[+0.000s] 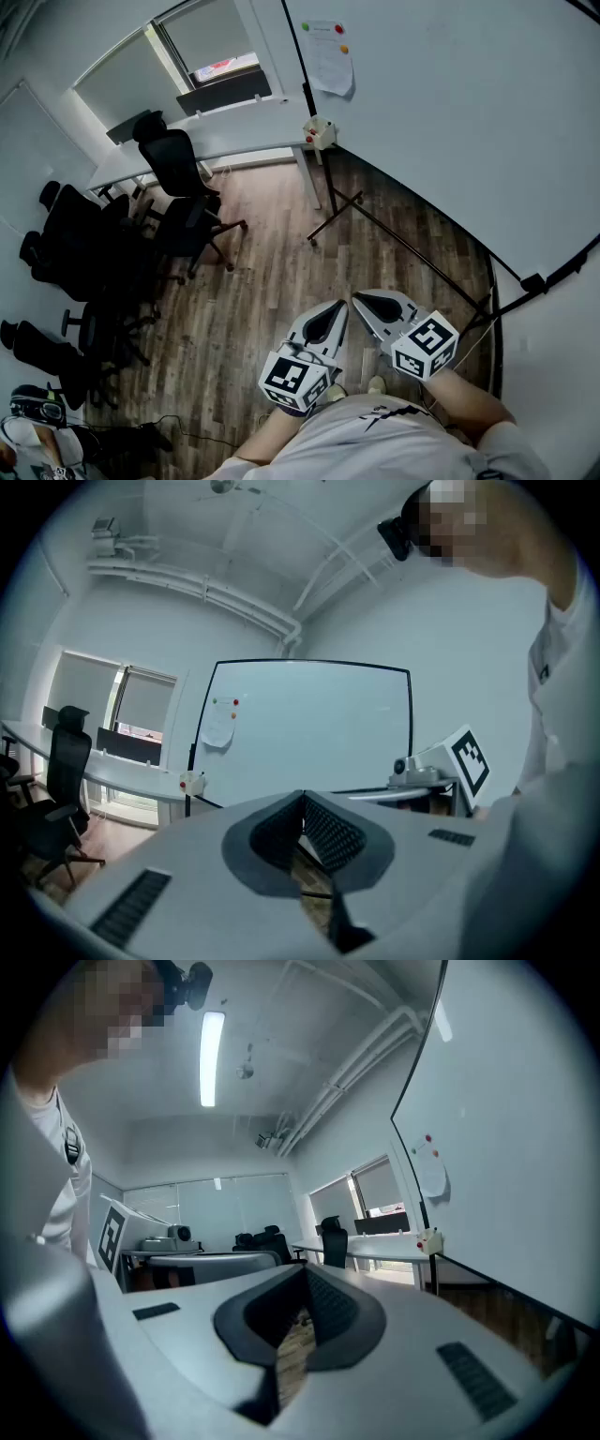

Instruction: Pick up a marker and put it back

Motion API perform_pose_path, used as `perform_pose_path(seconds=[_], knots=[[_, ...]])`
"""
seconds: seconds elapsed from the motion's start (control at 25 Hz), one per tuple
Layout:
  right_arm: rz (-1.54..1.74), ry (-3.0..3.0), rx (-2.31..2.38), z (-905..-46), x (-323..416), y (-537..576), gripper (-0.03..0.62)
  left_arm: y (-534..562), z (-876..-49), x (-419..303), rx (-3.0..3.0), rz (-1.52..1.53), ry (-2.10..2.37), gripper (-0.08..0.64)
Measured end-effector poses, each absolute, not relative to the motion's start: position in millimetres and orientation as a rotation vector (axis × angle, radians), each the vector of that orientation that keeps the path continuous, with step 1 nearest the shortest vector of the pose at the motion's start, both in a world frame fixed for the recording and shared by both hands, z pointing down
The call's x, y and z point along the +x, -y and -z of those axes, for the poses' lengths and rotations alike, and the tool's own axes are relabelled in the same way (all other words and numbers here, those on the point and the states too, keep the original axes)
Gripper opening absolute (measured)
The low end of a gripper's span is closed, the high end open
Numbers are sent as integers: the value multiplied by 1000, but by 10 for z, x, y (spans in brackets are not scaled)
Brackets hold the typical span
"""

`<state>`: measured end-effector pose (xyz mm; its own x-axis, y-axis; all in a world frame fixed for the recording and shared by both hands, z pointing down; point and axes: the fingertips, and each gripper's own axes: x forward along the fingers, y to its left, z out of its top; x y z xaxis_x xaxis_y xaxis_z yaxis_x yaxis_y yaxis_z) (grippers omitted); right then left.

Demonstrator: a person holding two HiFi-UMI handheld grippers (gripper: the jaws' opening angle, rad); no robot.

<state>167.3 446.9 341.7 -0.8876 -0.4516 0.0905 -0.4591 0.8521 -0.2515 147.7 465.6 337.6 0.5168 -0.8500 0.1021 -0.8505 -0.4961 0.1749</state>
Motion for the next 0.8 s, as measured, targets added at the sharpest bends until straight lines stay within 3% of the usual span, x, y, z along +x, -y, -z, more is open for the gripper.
perform_pose_path(seconds=[0.8], knots=[[-358,3029,712,-3501,1868,-4403,15,-4550,-3512,1446,2507,-21,1523,12]])
